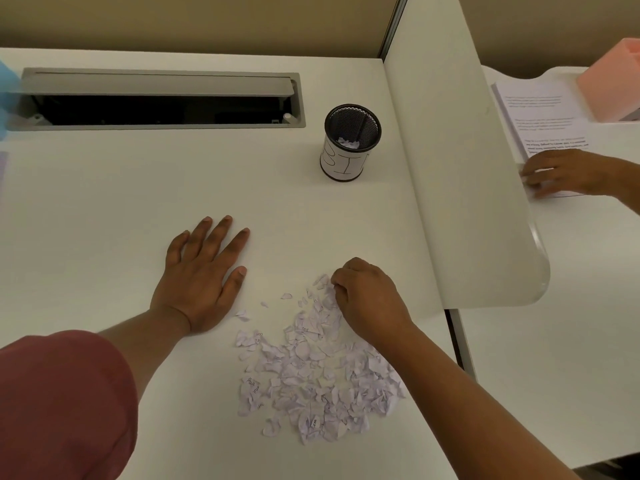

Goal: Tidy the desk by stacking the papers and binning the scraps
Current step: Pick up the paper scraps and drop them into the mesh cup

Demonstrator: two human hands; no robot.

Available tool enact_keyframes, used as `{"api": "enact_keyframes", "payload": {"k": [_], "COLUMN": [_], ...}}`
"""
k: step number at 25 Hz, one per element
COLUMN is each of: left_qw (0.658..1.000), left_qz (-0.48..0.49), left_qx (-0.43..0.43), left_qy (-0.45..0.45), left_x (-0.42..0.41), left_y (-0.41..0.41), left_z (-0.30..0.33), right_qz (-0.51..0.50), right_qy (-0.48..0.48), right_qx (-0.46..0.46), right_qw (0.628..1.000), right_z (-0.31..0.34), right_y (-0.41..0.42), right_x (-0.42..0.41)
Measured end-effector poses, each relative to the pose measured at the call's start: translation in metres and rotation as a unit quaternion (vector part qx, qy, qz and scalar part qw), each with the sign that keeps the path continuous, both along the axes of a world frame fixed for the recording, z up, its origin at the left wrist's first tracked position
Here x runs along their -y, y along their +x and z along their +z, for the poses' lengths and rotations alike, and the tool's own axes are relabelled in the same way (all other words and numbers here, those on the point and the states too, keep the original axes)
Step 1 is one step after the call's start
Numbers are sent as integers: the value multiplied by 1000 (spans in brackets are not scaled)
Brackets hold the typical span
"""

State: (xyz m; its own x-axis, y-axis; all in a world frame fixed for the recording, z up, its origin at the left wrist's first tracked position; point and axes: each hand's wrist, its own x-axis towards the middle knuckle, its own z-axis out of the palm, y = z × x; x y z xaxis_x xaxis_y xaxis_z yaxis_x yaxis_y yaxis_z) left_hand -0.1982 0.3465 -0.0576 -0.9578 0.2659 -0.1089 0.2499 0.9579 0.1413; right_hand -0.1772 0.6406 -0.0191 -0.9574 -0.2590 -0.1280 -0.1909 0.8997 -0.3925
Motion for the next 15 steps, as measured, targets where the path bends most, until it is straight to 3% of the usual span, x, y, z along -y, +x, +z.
{"api": "enact_keyframes", "payload": {"k": [4, 6, 11, 15], "left_qw": [1000, 1000, 1000, 1000], "left_qz": [0, 0, -2, -3], "left_qx": [2, 1, 4, 5], "left_qy": [-3, -7, -10, -11], "left_x": [0, 0, -1, 1], "left_y": [0, 0, 0, 0], "left_z": [0, 0, 0, 0], "right_qz": [4, -49, -211, -241], "right_qy": [-5, -63, -290, -419], "right_qx": [40, 87, 148, 101], "right_qw": [999, 993, 922, 870], "right_z": [7, 15, 53, 89], "right_y": [-7, -12, -44, -89], "right_x": [1, -2, -17, -15]}}
